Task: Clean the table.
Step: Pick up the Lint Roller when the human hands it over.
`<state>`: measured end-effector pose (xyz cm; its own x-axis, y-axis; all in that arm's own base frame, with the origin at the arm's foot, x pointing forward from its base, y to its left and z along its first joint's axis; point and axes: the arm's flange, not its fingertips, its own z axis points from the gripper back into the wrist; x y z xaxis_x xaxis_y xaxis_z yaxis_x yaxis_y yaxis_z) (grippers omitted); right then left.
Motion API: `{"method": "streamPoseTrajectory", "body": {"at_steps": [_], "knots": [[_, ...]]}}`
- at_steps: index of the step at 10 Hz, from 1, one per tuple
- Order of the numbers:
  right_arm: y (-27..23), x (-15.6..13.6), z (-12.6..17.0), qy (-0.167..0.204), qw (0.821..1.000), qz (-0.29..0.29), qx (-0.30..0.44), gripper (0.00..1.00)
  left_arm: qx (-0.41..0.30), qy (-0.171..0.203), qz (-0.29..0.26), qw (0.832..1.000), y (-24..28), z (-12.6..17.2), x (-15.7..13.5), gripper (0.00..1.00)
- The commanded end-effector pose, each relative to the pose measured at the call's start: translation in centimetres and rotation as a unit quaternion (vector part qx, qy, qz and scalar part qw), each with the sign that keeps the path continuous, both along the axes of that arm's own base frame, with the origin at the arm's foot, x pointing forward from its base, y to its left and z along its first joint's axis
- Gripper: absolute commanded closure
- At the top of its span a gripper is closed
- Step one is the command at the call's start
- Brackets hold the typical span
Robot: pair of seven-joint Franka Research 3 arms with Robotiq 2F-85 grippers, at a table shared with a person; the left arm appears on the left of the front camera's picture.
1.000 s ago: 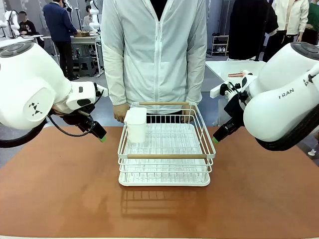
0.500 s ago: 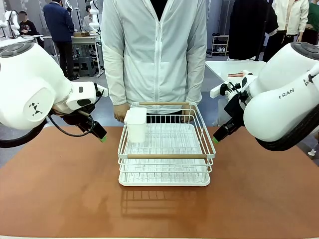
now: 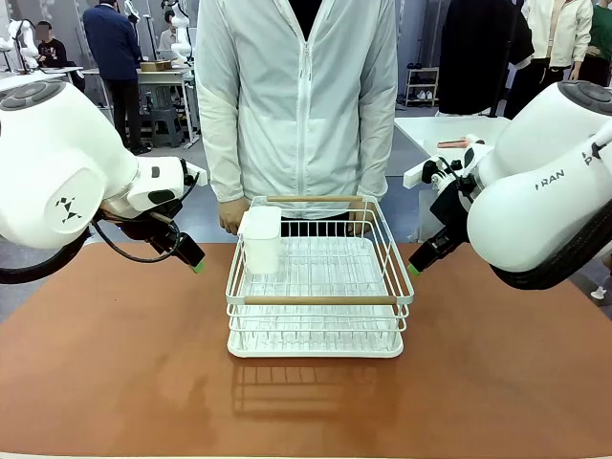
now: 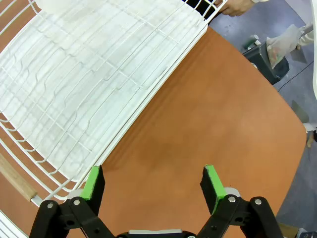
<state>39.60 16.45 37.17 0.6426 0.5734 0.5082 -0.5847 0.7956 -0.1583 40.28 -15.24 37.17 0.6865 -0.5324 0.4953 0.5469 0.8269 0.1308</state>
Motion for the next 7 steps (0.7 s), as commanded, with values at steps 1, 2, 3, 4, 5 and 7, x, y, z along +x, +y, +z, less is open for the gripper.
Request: {"method": "streamPoseTrajectory", "body": {"at_steps": [1,2,3,4,5,7], "knots": [[0.0,0.0,0.0,0.0,1.0,0.0,0.0,0.0,0.0,0.0,0.0,1.0,0.0,0.0,0.0,0.0],[-1.0,0.6,2.8,-0.015,0.999,-0.016,0.026,0.0,-0.033,-0.006,0.01,0.999,0.3,3.0,0.7,0.0],[-1.9,1.5,5.7,0.006,0.997,-0.027,0.068,0.0,-0.09,0.033,0.018,0.995,1.2,5.8,1.2,0.0],[-3.8,2.3,8.2,0.061,0.989,-0.032,0.131,0.0,-0.176,0.105,0.029,0.978,2.7,8.1,1.6,0.0],[-5.8,3.1,10.1,0.139,0.969,-0.035,0.201,0.0,-0.265,0.169,0.032,0.949,4.9,10.0,2.1,0.0],[-10.4,4.1,12.0,0.288,0.887,-0.031,0.36,0.0,-0.42,0.241,0.026,0.875,10.5,11.9,2.2,0.0]]}}
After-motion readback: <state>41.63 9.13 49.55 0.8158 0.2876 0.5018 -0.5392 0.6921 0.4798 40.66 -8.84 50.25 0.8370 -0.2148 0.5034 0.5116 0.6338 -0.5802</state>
